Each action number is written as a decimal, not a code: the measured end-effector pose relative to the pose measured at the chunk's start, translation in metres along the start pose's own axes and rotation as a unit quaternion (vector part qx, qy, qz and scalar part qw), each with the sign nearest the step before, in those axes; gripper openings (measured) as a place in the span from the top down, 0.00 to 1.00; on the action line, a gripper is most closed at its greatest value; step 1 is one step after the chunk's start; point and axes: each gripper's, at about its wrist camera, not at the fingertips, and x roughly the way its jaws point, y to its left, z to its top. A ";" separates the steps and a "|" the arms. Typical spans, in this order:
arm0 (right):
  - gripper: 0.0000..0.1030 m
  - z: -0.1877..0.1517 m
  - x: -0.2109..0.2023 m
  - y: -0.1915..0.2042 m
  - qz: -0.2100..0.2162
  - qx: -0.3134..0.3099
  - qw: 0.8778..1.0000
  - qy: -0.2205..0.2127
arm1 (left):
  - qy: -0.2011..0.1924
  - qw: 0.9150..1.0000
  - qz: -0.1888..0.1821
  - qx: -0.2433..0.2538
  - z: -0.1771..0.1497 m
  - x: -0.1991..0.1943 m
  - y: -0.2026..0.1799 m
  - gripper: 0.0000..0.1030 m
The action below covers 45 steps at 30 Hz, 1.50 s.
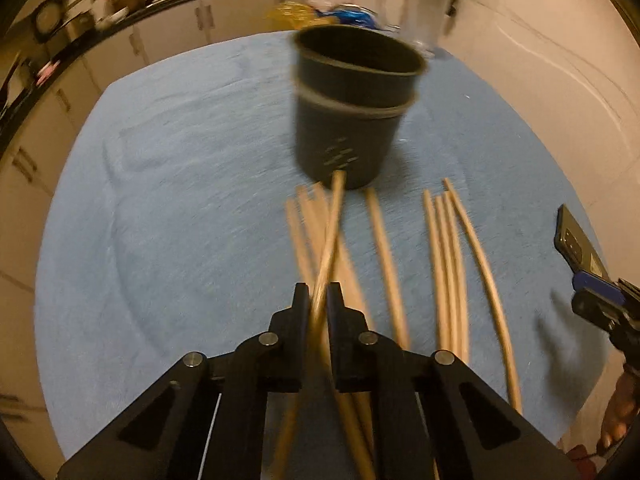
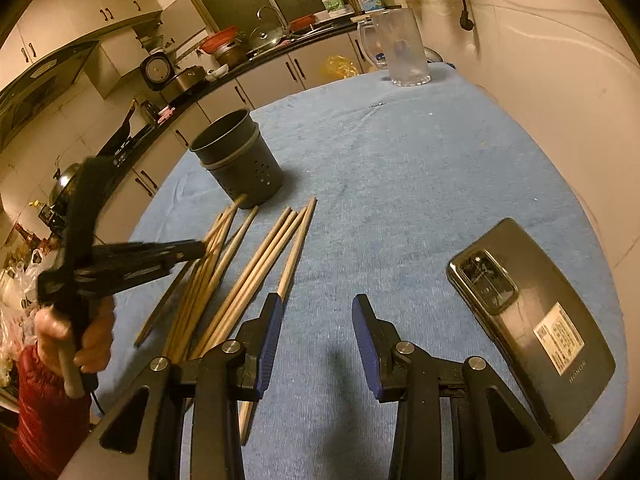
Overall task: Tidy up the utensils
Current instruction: 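Grasp a wooden chopstick with the left tool while the right tool grasps another chopstick, then lift the chopsticks upright and carry both tools over the black utensil holder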
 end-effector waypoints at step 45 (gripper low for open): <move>0.93 0.057 -0.019 0.068 0.049 -0.058 0.993 -0.093 | -0.157 0.981 -0.008 -0.115 -0.022 -0.102 0.048 0.94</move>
